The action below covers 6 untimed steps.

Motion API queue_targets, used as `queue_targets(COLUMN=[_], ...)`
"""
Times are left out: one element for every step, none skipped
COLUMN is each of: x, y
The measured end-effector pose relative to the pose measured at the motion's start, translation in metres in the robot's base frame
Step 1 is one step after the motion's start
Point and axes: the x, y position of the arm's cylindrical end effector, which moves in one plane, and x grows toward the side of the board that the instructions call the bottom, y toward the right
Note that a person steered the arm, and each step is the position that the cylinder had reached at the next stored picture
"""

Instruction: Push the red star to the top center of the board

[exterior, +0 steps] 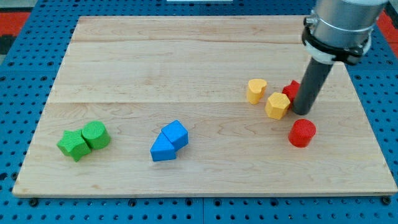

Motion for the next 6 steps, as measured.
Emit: queue_targets(x=[-0.007, -0.039, -0.058, -0.050, -0.047, -0.076], y=[0.044, 0.017, -0.057, -0.036, -0.065, -0.148])
